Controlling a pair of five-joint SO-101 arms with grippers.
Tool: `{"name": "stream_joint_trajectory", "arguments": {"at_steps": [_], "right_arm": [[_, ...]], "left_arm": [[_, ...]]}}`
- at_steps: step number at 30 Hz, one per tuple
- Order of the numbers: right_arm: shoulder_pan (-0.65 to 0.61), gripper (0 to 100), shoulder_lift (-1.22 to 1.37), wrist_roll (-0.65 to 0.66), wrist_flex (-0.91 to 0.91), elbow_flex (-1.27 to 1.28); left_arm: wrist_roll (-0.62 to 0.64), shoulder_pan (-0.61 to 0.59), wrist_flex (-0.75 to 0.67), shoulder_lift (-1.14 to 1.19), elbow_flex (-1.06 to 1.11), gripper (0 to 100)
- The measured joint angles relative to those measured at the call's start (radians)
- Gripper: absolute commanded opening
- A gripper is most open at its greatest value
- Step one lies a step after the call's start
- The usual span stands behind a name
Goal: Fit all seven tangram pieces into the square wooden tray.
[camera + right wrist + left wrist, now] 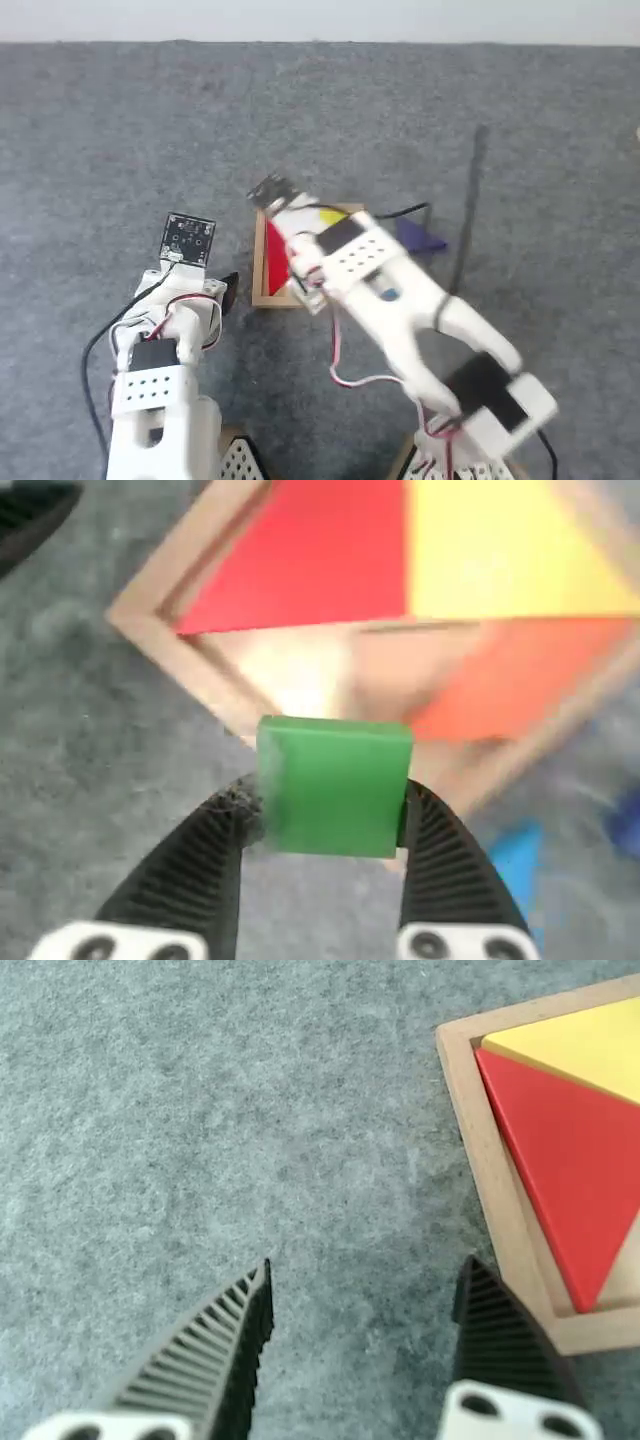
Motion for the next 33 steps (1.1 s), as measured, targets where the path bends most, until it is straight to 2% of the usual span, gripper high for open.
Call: {"name": "stream_joint_trajectory", "arguments": {"at_steps": [6, 17, 22, 26, 33], "right_arm": [[-0.077, 8.0, 0.16, 0.008, -0.008, -0.137], [-0.06, 8.6, 0.315, 0.015, 0.041, -0.299], [0.011, 20.2, 0.331, 0.014, 0.112, -0.361], [0.021, 30.0, 0.334, 0.014, 0.129, -0.37], [0.029, 31.0, 0.334, 0.015, 0.13, -0.37]], "left_arm": [[0.0, 0.0, 0.0, 0.0, 0.0, 28], [0.0, 0.0, 0.0, 0.0, 0.0, 28], [0.0, 0.0, 0.0, 0.0, 0.0, 28], [0.0, 0.0, 0.0, 0.0, 0.0, 28], [0.0, 0.0, 0.0, 0.0, 0.0, 28]]}}
